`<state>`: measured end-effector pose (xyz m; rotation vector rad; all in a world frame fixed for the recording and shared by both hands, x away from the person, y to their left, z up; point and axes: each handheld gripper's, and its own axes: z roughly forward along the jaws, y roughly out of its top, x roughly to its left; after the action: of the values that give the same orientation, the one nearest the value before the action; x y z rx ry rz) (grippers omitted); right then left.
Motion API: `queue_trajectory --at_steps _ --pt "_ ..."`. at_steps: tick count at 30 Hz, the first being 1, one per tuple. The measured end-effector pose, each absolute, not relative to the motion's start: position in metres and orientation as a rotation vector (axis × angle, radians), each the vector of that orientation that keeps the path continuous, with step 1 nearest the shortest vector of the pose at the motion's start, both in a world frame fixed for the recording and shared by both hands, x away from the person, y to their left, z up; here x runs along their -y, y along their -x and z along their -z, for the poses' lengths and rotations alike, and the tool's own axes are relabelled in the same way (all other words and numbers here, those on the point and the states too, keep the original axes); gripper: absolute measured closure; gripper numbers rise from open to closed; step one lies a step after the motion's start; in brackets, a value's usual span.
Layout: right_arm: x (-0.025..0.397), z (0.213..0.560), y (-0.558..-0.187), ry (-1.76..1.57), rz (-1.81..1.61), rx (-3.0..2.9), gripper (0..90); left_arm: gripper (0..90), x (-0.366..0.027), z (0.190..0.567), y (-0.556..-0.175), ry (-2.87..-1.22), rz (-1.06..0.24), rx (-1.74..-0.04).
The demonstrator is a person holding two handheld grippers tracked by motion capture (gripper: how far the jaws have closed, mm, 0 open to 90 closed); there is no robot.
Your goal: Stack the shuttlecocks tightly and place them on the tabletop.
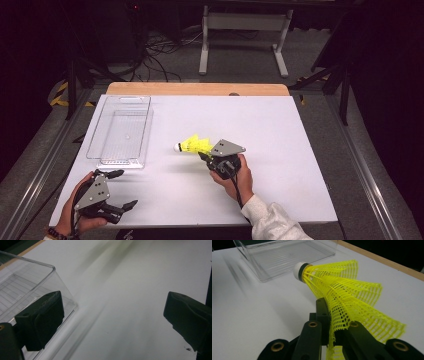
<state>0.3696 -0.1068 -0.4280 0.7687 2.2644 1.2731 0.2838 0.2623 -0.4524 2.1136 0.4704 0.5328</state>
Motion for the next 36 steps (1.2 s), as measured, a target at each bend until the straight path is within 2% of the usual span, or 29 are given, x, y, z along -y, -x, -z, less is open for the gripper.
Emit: queue_trajectory --at_steps 36 --pt "0.114 0.412 -0.382 -0.807 -1.345 -2.181 88.2 3.9 -0.265 0.454 -0.286 -2.097 -0.517 -0.49"
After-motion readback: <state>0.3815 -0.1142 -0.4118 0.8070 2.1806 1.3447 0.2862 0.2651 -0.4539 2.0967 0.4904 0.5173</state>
